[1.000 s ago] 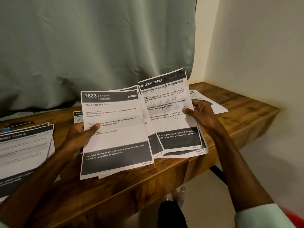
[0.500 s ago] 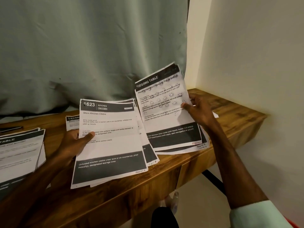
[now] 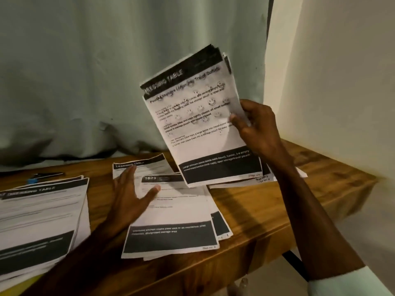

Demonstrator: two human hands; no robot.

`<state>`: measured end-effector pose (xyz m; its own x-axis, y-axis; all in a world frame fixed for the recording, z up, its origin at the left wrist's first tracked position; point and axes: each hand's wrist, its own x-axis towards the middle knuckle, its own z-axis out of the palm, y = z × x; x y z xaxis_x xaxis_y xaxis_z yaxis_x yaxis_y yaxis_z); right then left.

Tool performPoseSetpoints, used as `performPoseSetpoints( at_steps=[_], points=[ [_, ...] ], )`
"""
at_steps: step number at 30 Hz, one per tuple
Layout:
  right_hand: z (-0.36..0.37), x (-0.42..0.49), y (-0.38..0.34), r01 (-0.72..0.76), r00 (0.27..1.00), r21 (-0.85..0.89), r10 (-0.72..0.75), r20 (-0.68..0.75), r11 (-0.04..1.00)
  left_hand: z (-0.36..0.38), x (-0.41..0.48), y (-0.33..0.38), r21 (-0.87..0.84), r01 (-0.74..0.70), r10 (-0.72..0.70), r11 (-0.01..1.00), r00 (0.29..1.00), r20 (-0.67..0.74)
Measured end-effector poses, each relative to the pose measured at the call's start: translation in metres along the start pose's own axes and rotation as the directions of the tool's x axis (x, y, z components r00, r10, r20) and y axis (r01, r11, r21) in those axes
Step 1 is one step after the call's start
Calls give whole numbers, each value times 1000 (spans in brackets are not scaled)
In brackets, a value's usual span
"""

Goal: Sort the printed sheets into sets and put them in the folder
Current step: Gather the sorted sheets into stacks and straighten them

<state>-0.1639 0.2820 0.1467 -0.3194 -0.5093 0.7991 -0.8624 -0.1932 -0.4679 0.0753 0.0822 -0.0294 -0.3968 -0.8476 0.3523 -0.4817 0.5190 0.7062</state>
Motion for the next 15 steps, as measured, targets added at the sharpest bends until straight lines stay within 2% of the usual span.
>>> performPoseSetpoints(
  at_steps=[1,2,4,5,6,7,9,12,15],
  points=[
    [1,2,-5,-31,1000,86,30,9,996,-9,1,10,-196,41,-41,980,999,3],
    [2,5,-11,-69,998,182,65,24,981,-19,4,15,-421,93,-85,902,996,37],
    [4,9,-20,-165,986,400,154,59,902,-38,11,22,-775,194,-98,602,981,169],
    [8,11,-24,-217,976,516,203,84,829,-47,13,22,-857,261,-88,444,965,248],
    [13,13,-27,-261,963,612,247,109,746,-53,12,24,-886,310,-66,346,949,307],
    [20,14,-28,-298,949,676,286,133,674,-59,7,26,-891,345,-35,296,936,351],
    [36,10,-25,-387,912,718,355,205,578,-61,1,33,-887,379,25,263,917,399],
    [67,-15,-4,-583,801,687,448,397,434,-65,-4,38,-888,414,46,200,901,431],
    [94,-52,31,-732,676,547,527,515,405,-66,3,29,-871,436,42,226,889,456]
  ],
)
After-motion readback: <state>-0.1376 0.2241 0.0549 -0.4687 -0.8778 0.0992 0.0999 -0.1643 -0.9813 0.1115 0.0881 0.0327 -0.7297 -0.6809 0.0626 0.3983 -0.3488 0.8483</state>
